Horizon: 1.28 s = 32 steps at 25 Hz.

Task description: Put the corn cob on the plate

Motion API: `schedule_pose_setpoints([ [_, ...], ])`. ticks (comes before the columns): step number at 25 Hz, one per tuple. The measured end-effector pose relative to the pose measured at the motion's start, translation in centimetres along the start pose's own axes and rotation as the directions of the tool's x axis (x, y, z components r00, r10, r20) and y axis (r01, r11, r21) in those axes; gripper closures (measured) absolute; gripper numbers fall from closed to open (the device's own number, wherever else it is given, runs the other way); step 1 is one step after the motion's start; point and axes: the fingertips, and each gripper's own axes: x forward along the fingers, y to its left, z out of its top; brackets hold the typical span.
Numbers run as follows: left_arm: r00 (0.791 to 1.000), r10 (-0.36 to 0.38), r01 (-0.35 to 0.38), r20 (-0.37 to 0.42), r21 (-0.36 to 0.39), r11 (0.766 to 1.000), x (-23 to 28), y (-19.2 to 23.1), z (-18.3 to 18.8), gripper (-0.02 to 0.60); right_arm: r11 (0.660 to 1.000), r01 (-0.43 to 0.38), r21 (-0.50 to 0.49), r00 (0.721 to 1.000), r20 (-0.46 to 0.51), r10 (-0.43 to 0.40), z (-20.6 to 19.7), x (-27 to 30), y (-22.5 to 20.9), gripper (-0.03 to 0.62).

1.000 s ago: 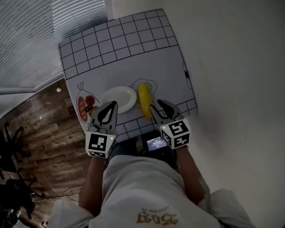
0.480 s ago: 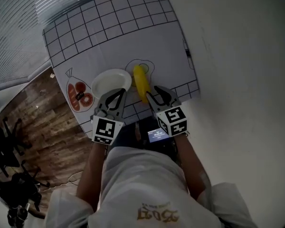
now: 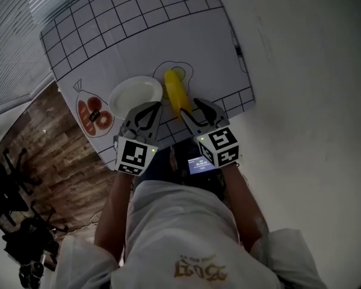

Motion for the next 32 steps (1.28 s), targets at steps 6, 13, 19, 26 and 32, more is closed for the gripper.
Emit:
schedule_pose_setpoints([
  [6,0.999,-0.044,0.044,-0.004,0.009,0.999,0.6,-0.7,-0.2,0.577,1.0,-0.012,0.001,0.999,-0.037,0.012,-0.7,1.1,1.0,0.35],
  [13,0.999,-0.041,0.041,-0.001,0.007,0.999,0.5,-0.6,0.1,0.577,0.999,0.018,-0.047,0.994,-0.105,-0.023,-1.7,3.1,0.7,0.318],
  [19,0.999,-0.03,0.03,-0.011,-0.006,1.0,-0.1,0.2,-0.4,0.577,0.997,0.012,-0.08,0.985,-0.17,-0.025,-2.4,4.2,1.2,0.341],
  [26,0.999,-0.045,0.045,0.014,0.007,0.999,0.1,-0.2,0.7,0.577,0.987,0.008,-0.162,0.986,-0.166,-0.035,-1.8,3.6,1.2,0.344],
  [32,0.998,-0.057,0.057,0.011,0.023,0.998,0.0,-0.4,0.8,0.577,0.972,0.007,-0.235,0.986,-0.163,-0.046,-0.9,2.7,0.9,0.345],
])
